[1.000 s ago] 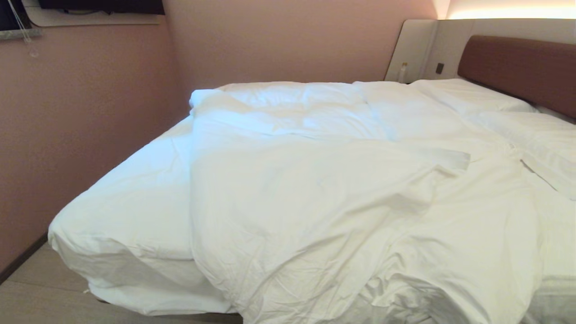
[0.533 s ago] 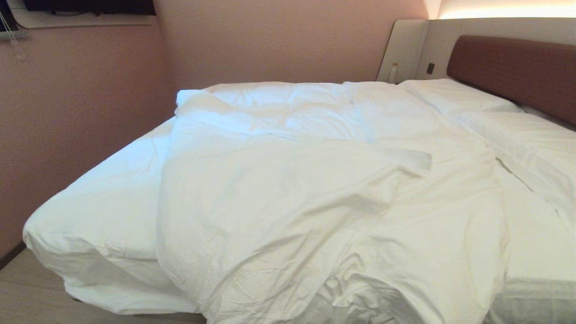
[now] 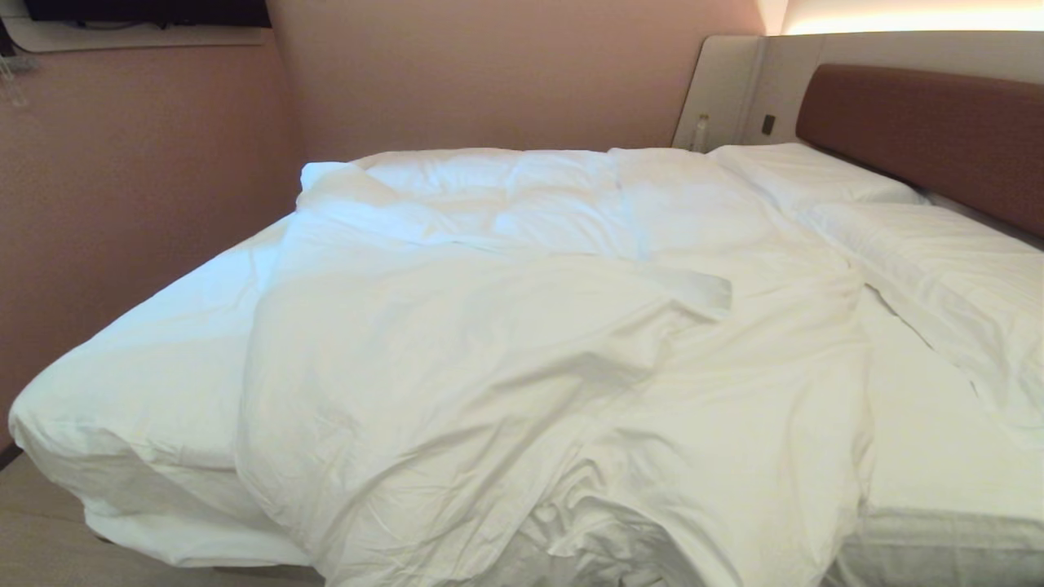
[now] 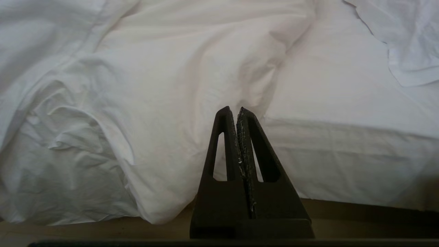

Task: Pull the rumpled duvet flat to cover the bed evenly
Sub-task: Hold the folded corner of the quilt

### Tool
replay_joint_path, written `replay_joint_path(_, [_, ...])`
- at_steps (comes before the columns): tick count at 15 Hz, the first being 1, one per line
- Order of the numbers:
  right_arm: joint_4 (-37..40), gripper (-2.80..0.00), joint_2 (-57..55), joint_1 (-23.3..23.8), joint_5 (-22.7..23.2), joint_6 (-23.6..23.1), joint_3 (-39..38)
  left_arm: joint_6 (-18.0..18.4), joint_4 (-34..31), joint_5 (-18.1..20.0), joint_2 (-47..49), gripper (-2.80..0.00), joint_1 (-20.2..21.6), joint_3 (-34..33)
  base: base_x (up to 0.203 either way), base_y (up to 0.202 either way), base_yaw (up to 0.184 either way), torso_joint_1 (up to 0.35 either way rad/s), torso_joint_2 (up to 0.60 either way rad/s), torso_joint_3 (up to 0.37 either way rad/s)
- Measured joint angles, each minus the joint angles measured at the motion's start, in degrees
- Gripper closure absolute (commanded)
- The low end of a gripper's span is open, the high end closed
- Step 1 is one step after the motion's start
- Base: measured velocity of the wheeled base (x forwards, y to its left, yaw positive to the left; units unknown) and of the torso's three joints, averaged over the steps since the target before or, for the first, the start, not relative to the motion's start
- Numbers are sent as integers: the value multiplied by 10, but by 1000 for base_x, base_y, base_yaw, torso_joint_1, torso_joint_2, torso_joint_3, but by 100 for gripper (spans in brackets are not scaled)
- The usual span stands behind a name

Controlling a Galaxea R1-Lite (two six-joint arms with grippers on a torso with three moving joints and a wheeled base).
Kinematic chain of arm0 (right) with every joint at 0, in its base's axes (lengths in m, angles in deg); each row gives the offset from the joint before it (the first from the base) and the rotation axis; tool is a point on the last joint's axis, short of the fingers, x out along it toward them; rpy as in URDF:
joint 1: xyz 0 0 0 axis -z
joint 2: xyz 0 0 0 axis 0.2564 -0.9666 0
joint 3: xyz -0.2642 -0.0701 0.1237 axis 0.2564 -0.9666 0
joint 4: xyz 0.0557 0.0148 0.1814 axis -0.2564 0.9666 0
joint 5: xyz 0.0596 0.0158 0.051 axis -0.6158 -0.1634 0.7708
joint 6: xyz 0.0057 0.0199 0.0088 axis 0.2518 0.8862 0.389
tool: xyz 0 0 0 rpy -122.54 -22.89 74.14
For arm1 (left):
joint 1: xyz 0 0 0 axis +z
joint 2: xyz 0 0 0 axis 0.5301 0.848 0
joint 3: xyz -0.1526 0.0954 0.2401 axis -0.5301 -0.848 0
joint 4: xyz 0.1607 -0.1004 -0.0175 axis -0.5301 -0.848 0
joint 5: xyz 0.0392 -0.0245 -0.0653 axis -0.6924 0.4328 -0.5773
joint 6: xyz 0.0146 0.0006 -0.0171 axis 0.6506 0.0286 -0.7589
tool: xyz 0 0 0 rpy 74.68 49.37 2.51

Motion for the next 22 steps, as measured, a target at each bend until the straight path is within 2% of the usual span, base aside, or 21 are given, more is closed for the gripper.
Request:
replay_joint_path(16, [1,0,0,0,0,1,0,6,1,2,0,0,0,1,0,0,0,0,0,0])
replay_joint_path(19, [1,0,0,0,0,1,0,1,-29,44,22,0,0,65,0,0,0,0,0,0])
replay_joint_path(22, [1,0,0,0,0,1,0,-32,-42,107,124,0,0,166,0,0,0,0,0,0])
